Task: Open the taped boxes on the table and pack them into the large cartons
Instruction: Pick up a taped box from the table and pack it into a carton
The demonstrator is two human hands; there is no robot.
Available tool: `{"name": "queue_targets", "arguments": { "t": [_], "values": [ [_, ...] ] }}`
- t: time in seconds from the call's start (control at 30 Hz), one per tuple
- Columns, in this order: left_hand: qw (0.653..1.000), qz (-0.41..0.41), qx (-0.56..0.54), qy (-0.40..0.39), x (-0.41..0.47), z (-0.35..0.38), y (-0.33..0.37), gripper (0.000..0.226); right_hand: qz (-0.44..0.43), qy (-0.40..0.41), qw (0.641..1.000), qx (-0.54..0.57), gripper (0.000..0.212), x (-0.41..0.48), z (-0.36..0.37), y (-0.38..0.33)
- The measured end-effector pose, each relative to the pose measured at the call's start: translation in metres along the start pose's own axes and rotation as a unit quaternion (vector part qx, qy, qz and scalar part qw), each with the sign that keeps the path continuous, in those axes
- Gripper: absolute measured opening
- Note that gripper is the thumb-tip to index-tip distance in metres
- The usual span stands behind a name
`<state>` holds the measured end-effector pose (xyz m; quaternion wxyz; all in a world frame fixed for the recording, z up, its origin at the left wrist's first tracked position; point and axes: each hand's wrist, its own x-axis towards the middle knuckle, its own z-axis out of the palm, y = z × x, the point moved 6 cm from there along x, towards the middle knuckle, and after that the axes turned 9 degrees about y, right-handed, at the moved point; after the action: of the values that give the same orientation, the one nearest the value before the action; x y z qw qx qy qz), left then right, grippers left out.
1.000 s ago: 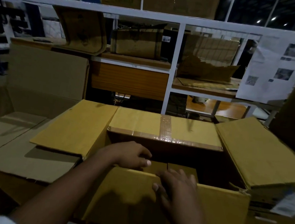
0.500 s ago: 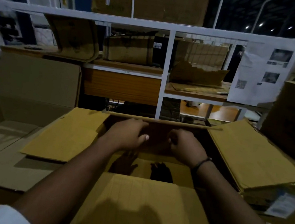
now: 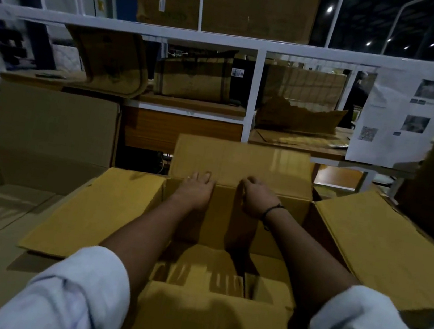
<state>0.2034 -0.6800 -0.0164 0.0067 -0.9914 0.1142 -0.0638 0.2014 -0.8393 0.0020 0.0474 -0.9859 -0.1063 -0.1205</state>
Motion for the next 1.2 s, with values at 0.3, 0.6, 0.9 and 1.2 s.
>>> {"name": "queue_targets", "arguments": {
  "t": [0.3, 0.6, 0.9, 1.2],
  "values": [
    [0.992, -0.019, 0.001, 0.124, 0.007, 0.025, -0.004, 0.075, -0.029, 0.073, 0.993, -0.088, 0.054, 0.014, 0.041, -0.001],
    [0.983, -0.032, 0.009, 0.181, 0.015, 0.019, -0.007, 0.049, -0.071, 0.122, 0.986, -0.084, 0.044, 0.021, 0.043, 0.010],
    [0.952, -0.121, -0.079, 0.270, -0.003, 0.018, -0.059, 0.044, 0.011, 0.206, 0.978, -0.028, 0.036, 0.002, 0.030, 0.055],
    [0.946, -0.142, -0.081, 0.280, -0.009, 0.017, -0.060, 0.047, 0.093, 0.214, 0.972, -0.040, 0.024, -0.017, 0.020, 0.092]
  ]
}}
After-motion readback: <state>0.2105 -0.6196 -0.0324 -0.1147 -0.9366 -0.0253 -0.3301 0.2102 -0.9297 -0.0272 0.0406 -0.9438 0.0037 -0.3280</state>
